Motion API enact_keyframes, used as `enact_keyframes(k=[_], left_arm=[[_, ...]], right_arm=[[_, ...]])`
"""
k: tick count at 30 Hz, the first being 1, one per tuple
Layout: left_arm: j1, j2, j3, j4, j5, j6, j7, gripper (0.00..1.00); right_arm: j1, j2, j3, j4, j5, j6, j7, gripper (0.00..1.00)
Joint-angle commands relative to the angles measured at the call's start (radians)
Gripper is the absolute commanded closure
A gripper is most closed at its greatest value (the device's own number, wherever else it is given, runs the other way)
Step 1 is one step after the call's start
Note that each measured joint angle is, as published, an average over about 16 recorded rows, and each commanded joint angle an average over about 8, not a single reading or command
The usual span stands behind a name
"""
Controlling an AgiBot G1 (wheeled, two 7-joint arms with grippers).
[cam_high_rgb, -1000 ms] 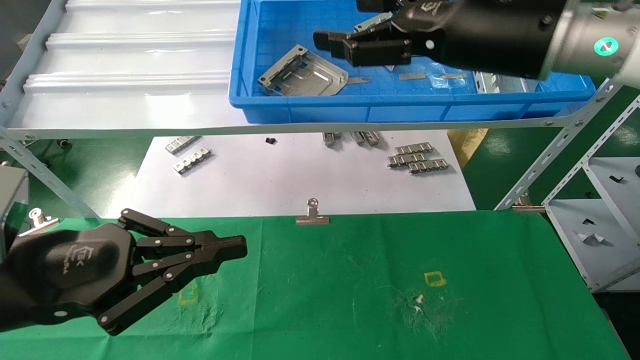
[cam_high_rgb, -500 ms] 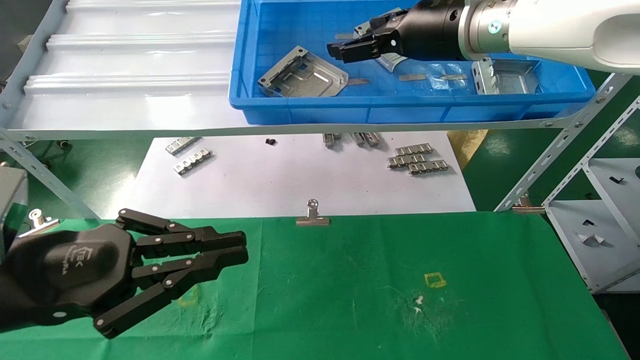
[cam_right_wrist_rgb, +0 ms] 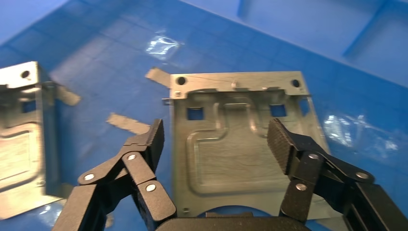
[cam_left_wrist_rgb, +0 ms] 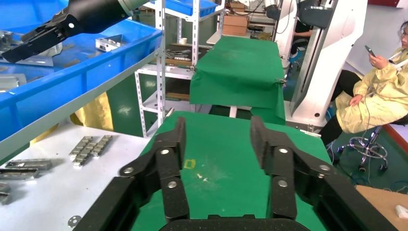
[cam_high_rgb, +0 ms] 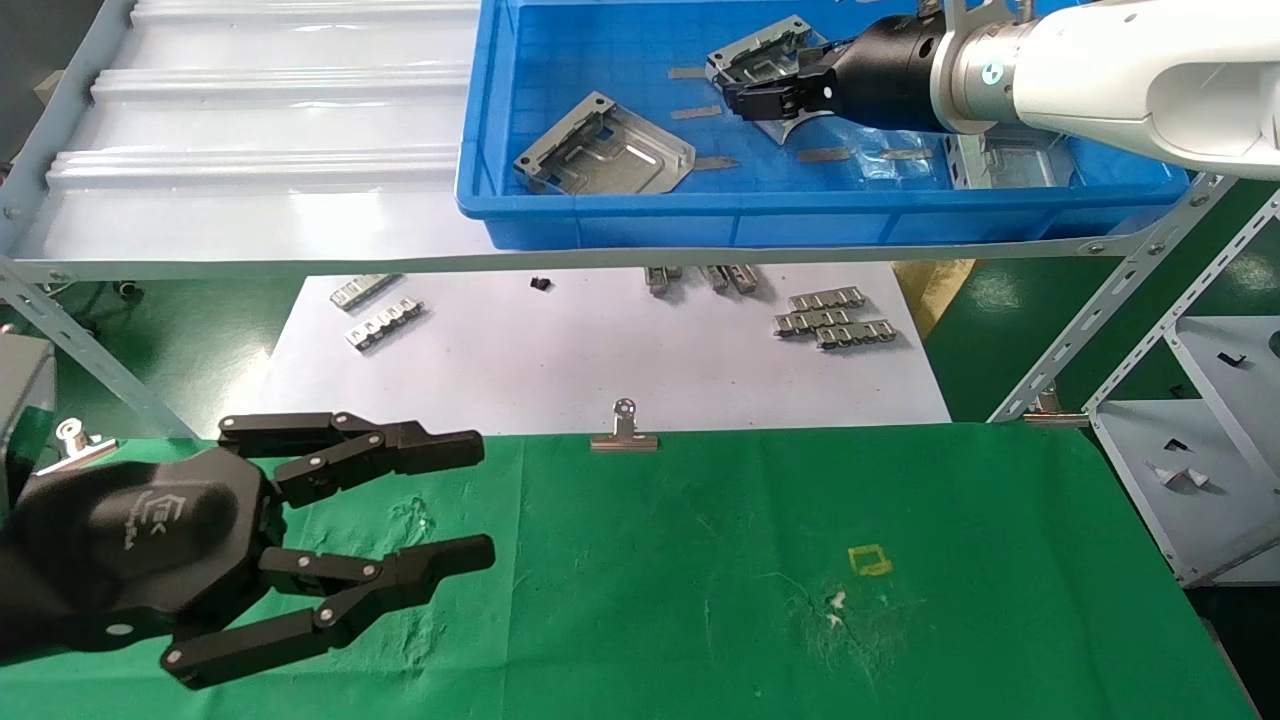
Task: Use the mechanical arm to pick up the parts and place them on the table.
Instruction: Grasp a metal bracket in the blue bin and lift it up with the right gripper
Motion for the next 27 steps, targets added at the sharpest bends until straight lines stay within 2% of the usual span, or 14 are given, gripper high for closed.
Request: enact_keyframes(k=[1, 27], left_arm=[[0.0, 0.0, 0.0, 0.0, 0.0, 0.0, 0.0, 0.0], [0.0, 0.0, 0.0, 0.0, 0.0, 0.0, 0.0, 0.0]], right_arm=[[-0.006, -0.002, -0.003, 0.001, -0.003, 0.03, 0.001, 1.0], [-0.044, -0.004, -0.053, 0.066, -0.001, 0.037, 0.013, 1.0]])
